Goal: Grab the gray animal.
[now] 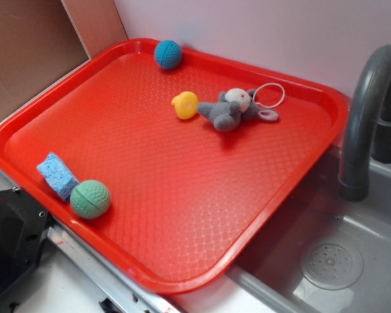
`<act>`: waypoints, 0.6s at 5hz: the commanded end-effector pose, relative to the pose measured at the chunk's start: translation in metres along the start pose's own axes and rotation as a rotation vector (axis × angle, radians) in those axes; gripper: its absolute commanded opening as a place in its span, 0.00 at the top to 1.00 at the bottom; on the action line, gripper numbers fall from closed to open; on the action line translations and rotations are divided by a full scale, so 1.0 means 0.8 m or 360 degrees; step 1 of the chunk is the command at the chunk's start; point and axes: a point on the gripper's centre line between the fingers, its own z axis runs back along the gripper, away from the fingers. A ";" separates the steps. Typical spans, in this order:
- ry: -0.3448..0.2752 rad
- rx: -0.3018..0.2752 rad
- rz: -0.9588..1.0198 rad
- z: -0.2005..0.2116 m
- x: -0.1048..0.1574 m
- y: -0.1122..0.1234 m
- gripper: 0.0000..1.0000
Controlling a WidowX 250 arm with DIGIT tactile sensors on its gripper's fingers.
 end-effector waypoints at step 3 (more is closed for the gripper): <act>-0.0353 0.0068 0.0048 -0.035 0.050 -0.020 0.00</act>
